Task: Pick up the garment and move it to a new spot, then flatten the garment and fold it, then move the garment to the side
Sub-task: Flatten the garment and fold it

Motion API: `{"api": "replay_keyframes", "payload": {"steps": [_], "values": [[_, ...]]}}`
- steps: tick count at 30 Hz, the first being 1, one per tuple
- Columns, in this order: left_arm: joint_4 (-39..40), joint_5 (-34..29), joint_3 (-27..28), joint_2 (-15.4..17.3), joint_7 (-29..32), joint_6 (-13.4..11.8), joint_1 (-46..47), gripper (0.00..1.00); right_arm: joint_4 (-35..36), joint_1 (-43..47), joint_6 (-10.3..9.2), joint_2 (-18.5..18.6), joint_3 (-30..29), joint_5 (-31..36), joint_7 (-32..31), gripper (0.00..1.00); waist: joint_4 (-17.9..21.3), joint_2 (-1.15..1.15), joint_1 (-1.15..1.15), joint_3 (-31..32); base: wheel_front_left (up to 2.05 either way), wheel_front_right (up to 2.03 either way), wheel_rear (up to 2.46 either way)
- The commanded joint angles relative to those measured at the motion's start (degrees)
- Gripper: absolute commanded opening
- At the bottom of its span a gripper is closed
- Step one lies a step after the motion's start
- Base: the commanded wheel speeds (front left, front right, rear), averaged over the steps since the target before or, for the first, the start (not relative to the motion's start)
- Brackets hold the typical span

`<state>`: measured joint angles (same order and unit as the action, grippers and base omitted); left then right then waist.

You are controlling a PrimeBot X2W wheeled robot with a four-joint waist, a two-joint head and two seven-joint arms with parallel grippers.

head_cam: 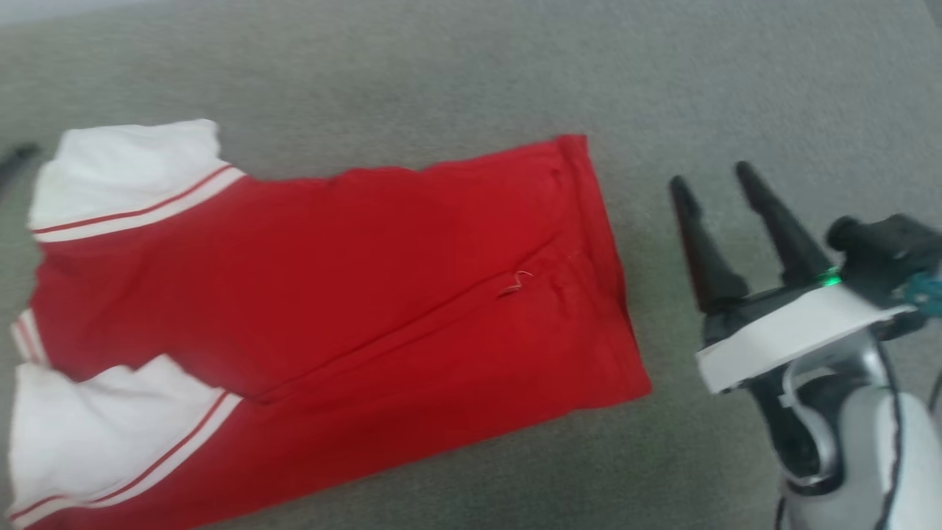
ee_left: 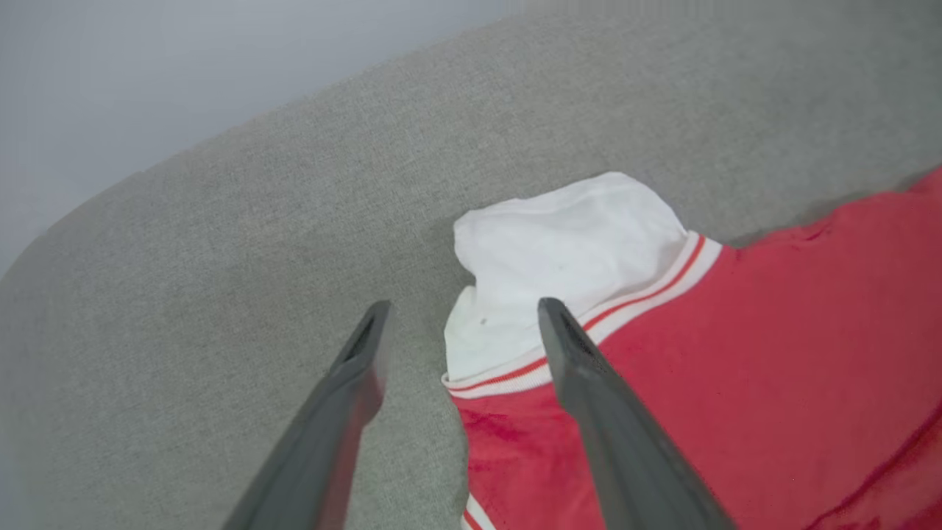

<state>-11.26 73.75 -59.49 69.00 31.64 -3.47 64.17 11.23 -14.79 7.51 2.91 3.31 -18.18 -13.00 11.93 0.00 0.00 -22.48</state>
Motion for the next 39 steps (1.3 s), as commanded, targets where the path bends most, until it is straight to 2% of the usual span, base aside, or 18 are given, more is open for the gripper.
{"api": "replay_keyframes", "payload": {"steps": [1, 6, 8, 12, 20, 28, 29, 30, 39], "values": [[-1.77, -0.65, 0.43, -0.77, 0.60, 0.75, 1.67, 1.00, -1.03, -0.56, -0.05, 0.00, 0.98, -0.21, 1.30, 1.00, 1.96, 0.00, 0.00, -1.93, 0.00, 0.00, 0.00], [-8.07, -1.90, 0.88, -3.98, 2.81, 3.11, 6.18, 1.00, -4.39, -1.38, -0.05, 0.01, 4.38, -1.35, 4.35, 1.00, 3.55, 0.00, 0.00, -3.96, 0.00, 0.00, 0.00], [-11.22, -2.30, 0.32, -5.67, 5.35, 3.27, 7.76, 1.00, -5.59, -1.96, -0.05, 0.00, 5.65, -1.63, 5.16, 1.00, 4.04, 0.00, 0.00, -4.96, 0.00, 0.00, 0.00], [-13.97, -2.30, -0.26, -6.95, 8.15, 3.36, 8.95, 1.00, -6.07, -2.15, -0.05, -0.01, 6.47, -1.90, 4.85, 1.00, 4.30, 0.00, 0.00, -5.95, 0.00, 0.00, 0.00], [-20.35, -0.07, -1.55, -10.05, 13.13, 2.38, 7.95, 1.00, -5.96, -2.48, -0.05, 0.00, 6.55, -2.15, 1.70, 1.00, 4.31, 0.00, 0.00, -7.62, 0.00, 0.00, 0.00], [-25.56, 0.56, -2.07, -13.29, 12.31, 3.33, 6.70, 1.00, -6.92, -6.24, -0.05, -0.02, 7.52, -2.40, -5.00, 1.00, 4.22, 0.00, 0.00, -9.10, 0.00, 0.00, 0.00], [-26.03, 0.61, -2.07, -13.74, 12.36, 3.53, 6.84, 0.74, -7.14, -7.39, -0.05, -0.01, 7.47, -2.64, -6.30, 1.00, 4.04, 0.00, 0.00, -9.27, 0.00, 0.00, 0.00], [-26.35, 0.49, -2.11, -14.13, 12.43, 3.89, 7.02, 0.00, -7.53, -8.58, -0.05, -0.01, 7.27, -2.88, -7.68, 1.00, 3.87, 0.00, 0.00, -9.43, 0.00, 0.00, 0.00], [-28.25, -1.52, -2.59, -18.56, 11.80, 5.96, 10.61, 0.00, -14.50, -22.55, -0.05, 0.01, 6.68, 0.27, -22.84, 1.00, 0.69, 0.00, 0.00, -10.58, 0.00, 0.00, 0.00]]}}
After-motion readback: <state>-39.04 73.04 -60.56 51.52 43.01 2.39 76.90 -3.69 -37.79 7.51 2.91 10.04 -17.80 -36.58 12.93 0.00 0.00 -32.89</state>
